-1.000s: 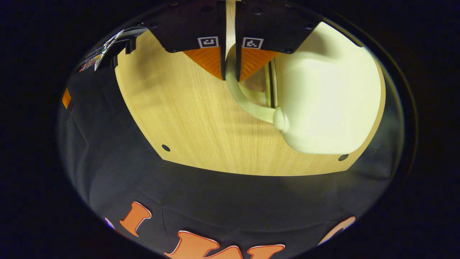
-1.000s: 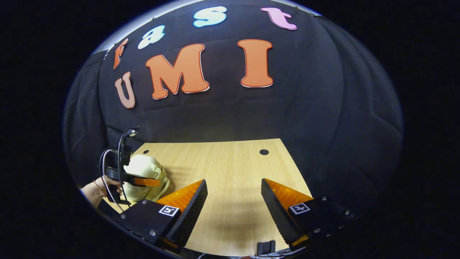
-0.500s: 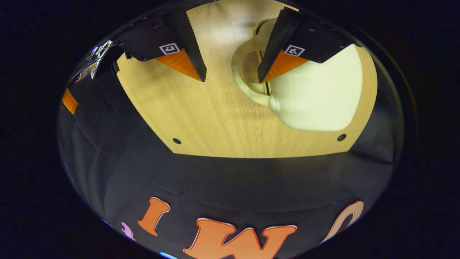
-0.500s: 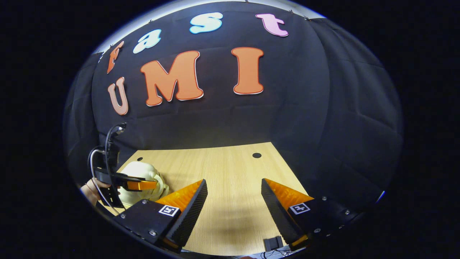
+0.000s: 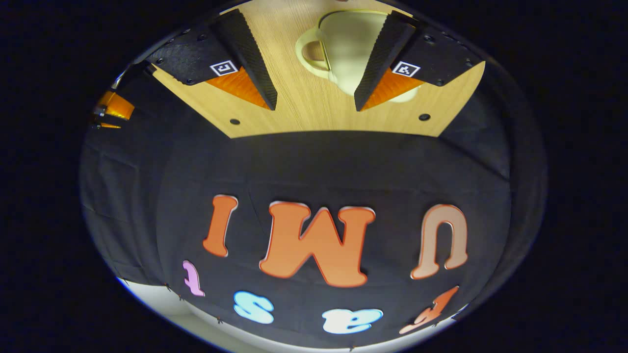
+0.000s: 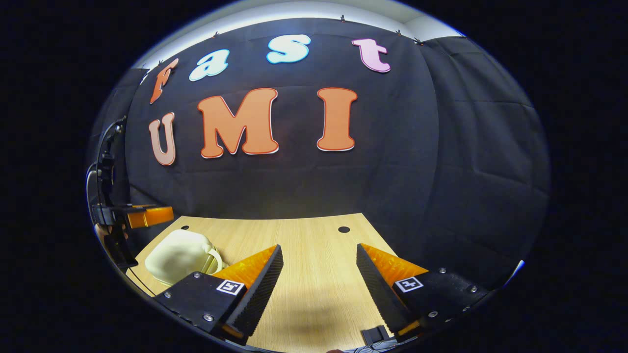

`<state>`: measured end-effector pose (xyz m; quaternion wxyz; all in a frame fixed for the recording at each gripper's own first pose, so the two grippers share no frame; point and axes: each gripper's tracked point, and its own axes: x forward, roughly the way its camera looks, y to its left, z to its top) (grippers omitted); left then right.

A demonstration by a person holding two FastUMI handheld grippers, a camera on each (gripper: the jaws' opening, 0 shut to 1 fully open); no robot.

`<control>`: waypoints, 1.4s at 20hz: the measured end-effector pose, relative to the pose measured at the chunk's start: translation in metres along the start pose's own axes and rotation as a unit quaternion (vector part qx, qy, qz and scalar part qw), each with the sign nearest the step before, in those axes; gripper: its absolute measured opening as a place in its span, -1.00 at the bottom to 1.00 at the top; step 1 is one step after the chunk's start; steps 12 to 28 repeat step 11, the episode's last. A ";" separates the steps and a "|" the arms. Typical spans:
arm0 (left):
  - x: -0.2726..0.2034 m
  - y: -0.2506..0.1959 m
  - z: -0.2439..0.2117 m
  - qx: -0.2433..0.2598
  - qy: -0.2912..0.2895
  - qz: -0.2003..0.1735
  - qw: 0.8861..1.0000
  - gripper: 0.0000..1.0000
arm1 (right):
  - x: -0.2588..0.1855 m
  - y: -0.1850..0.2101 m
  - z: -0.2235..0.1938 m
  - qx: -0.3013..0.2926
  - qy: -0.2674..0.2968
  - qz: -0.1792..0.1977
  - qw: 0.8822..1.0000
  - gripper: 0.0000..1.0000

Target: First open the suitcase, pack the skin care products into it, and then close the suitcase.

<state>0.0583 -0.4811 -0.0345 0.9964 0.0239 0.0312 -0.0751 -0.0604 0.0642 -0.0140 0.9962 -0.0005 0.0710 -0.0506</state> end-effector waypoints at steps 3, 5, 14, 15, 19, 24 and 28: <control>-0.018 0.015 0.038 -0.014 -0.065 0.021 0.998 0.96 | 0.002 0.017 0.008 -0.004 -0.014 0.021 1.000 0.92; -0.037 0.035 0.059 -0.021 -0.091 0.047 0.995 0.95 | 0.005 0.023 0.014 -0.013 -0.024 0.031 0.999 0.92; -0.054 0.070 0.064 -0.003 -0.100 0.121 0.988 0.94 | 0.018 0.036 0.029 -0.014 -0.046 0.069 0.996 0.92; -0.054 0.070 0.064 -0.003 -0.100 0.121 0.988 0.94 | 0.018 0.036 0.029 -0.014 -0.046 0.069 0.996 0.92; -0.054 0.070 0.064 -0.003 -0.100 0.121 0.988 0.94 | 0.018 0.036 0.029 -0.014 -0.046 0.069 0.996 0.92; -0.054 0.070 0.064 -0.003 -0.100 0.121 0.988 0.94 | 0.018 0.036 0.029 -0.014 -0.046 0.069 0.996 0.92; -0.054 0.070 0.064 -0.003 -0.100 0.121 0.988 0.94 | 0.018 0.036 0.029 -0.014 -0.046 0.069 0.996 0.92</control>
